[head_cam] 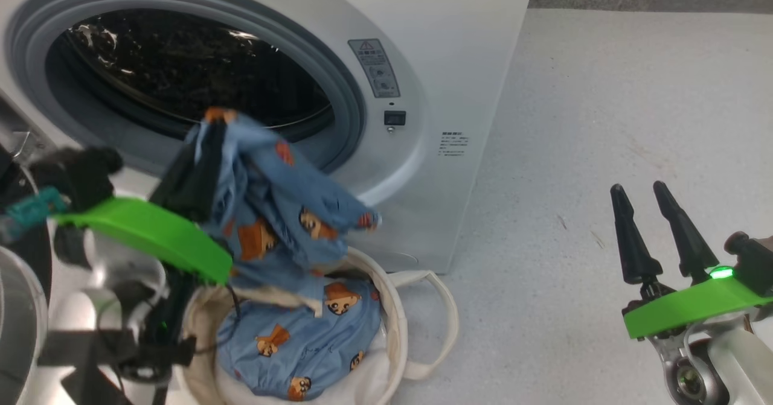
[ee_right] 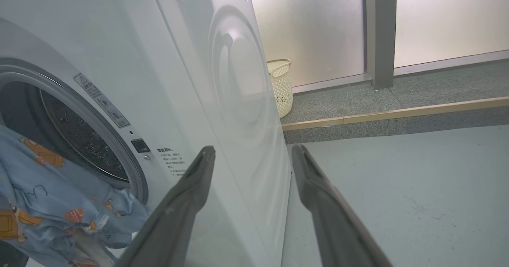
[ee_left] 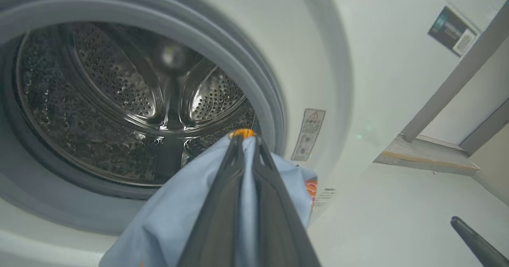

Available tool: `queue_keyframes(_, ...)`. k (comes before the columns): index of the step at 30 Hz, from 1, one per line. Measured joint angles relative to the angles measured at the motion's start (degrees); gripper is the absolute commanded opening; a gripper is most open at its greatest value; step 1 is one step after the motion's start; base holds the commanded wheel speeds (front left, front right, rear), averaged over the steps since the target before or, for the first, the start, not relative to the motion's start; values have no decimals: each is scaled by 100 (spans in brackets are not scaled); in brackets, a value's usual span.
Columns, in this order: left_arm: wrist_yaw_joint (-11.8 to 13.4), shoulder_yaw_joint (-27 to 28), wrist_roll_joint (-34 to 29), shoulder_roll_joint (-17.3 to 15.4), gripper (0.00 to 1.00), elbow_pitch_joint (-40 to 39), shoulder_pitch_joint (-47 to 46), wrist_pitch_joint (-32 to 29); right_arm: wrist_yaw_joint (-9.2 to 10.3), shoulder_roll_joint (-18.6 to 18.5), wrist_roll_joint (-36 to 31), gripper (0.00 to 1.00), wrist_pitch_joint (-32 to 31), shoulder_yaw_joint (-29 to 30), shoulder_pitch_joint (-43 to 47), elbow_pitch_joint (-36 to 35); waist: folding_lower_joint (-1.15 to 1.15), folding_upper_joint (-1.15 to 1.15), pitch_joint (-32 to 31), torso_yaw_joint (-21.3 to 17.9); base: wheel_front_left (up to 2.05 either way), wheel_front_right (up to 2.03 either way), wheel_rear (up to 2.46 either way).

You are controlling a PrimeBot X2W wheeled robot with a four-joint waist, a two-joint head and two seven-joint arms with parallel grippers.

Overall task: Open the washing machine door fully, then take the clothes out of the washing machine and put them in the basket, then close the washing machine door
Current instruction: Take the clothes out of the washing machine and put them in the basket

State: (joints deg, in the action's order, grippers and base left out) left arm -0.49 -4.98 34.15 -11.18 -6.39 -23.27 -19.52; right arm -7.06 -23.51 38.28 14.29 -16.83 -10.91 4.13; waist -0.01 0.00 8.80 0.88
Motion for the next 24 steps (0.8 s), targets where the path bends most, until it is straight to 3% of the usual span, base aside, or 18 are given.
queue_keyframes(5, -123, -145, -2, 80, 0, 944, 525, 389, 0, -7, 23, 100, 0, -51, -7, 4, 0, 0, 89, -119, 0, 0, 0)
queue_keyframes(13, -472, -610, -230, 401, 0, 3299, 644, 1466, 0, -54, 33, 100, 0, -78, -58, 24, 0, 0, 271, -345, 0, 0, 0)
queue_keyframes(24, -656, -935, -382, 602, 0, 6118, -458, 2781, 0, -97, 63, 100, 0, -76, -264, -8, 0, 0, 613, -701, 0, 0, 0)
